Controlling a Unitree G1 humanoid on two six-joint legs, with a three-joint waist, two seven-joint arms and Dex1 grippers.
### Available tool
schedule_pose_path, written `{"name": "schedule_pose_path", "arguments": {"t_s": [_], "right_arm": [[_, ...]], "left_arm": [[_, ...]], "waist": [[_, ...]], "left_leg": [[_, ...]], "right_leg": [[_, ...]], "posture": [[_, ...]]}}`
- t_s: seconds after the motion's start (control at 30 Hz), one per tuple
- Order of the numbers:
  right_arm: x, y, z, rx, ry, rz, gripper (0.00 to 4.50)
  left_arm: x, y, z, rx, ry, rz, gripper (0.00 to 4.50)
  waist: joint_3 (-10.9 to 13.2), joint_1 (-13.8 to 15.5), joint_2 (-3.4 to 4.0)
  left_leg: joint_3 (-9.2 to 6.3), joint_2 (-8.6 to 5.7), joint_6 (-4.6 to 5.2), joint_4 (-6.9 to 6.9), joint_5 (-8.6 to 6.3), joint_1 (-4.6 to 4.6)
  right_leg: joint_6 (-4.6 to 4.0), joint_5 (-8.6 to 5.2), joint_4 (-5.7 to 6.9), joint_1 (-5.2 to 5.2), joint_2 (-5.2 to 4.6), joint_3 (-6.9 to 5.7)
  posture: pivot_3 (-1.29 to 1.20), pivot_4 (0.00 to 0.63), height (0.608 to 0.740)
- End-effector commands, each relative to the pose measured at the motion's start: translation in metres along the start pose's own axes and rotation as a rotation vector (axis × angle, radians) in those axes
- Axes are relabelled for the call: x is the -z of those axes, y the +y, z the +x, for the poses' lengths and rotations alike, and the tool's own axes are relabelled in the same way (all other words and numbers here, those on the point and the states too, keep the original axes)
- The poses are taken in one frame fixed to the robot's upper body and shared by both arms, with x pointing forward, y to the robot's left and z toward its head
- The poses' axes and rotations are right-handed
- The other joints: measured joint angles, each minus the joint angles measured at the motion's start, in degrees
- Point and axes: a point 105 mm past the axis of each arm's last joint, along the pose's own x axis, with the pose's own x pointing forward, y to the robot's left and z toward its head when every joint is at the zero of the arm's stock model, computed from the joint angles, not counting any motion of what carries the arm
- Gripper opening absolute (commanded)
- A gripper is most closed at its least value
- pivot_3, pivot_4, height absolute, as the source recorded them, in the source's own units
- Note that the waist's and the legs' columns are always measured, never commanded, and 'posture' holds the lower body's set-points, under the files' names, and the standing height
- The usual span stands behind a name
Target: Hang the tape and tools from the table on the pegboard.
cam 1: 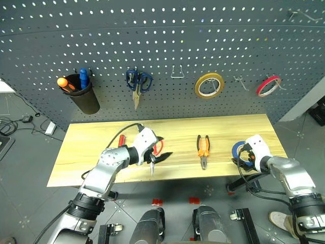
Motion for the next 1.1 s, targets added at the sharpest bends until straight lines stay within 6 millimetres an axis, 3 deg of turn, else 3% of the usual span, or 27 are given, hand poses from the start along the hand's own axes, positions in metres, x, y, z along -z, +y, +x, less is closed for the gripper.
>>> {"name": "schedule_pose_path", "arguments": {"t_s": [0.03,0.2,0.23,0.33,0.6,0.7,0.8,0.9,0.93,1.1], "right_arm": [[0.000,-0.003,0.006,-0.037,0.061,-0.079,4.50],[0.006,-0.011,0.020,-0.061,0.180,-0.088,4.50],[0.008,-0.013,0.022,-0.065,0.203,-0.101,4.32],[0.018,-0.012,0.024,-0.092,0.279,-0.161,3.57],[0.039,-0.006,0.031,-0.096,0.353,-0.261,0.83],[0.037,-0.021,0.025,-0.024,0.314,-0.314,0.67],[0.021,-0.038,0.012,0.077,0.214,-0.344,0.67],[-0.015,-0.045,-0.012,0.208,0.026,-0.451,0.67],[-0.030,-0.037,-0.023,0.240,-0.053,-0.569,0.67],[-0.068,0.020,-0.057,0.305,-0.336,-0.754,0.67]], "left_arm": [[-0.013,-0.013,0.006,0.122,-0.033,0.078,3.69],[-0.015,-0.031,0.014,0.251,-0.026,0.165,3.69],[-0.015,-0.033,0.015,0.266,-0.022,0.181,3.74],[-0.016,-0.035,0.017,0.273,-0.035,0.191,3.76],[-0.015,-0.043,0.019,0.285,-0.064,0.168,3.76],[-0.015,-0.043,0.018,0.278,-0.070,0.171,3.76],[-0.022,-0.033,0.017,0.215,-0.106,0.155,3.76],[-0.044,-0.016,0.019,0.105,-0.196,0.148,3.76],[-0.055,-0.012,0.021,0.077,-0.234,0.152,3.76],[-0.091,-0.003,0.024,0.017,-0.357,0.152,3.76]], "waist": [[0.5,0.0,-0.03],[1.0,0.0,-0.16],[1.0,0.0,-0.16],[1.0,0.0,-0.16],[0.9,0.0,-0.31],[0.9,0.1,-0.33],[0.9,0.6,-0.32],[1.0,1.1,-0.19],[1.0,1.0,-0.19],[1.0,0.1,-0.18]], "left_leg": [[0.00,0.00,0.01,0.00,-0.01,-0.01],[0.14,-0.02,0.10,0.06,-0.06,-0.03],[0.15,-0.02,0.10,0.06,-0.06,-0.03],[0.15,0.00,0.10,0.06,-0.06,-0.01],[0.11,0.00,0.09,0.20,-0.06,0.08],[0.09,0.00,0.10,0.30,-0.07,0.08],[0.07,-0.02,0.12,0.38,-0.08,0.06],[0.06,-0.06,0.15,0.56,-0.10,-0.13],[0.06,-0.06,0.17,0.69,-0.12,-0.38],[0.09,-0.01,-0.05,0.82,0.00,-0.60]], "right_leg": [[0.00,0.00,-0.03,0.01,-0.01,-0.01],[0.00,0.00,-0.08,0.04,-0.06,0.01],[0.00,0.00,-0.10,0.05,-0.06,0.01],[0.01,0.00,-0.09,0.06,-0.06,-0.02],[0.09,0.04,-0.07,0.22,-0.05,-0.06],[0.24,0.12,-0.05,0.24,-0.04,-0.05],[0.35,0.19,-0.04,0.22,-0.05,-0.03],[0.38,0.20,0.04,0.07,-0.07,0.00],[0.39,0.20,0.13,-0.12,-0.07,0.00],[0.47,0.21,0.23,-0.32,-0.01,0.00]], "posture": [[-0.27,0.268,0.740],[-0.26,0.263,0.740],[-0.26,0.263,0.740],[-0.26,0.258,0.740],[-0.26,0.233,0.740],[-0.25,0.228,0.740],[-0.26,0.228,0.740],[-0.27,0.228,0.740],[-0.27,0.228,0.740],[-0.29,0.231,0.740]]}}
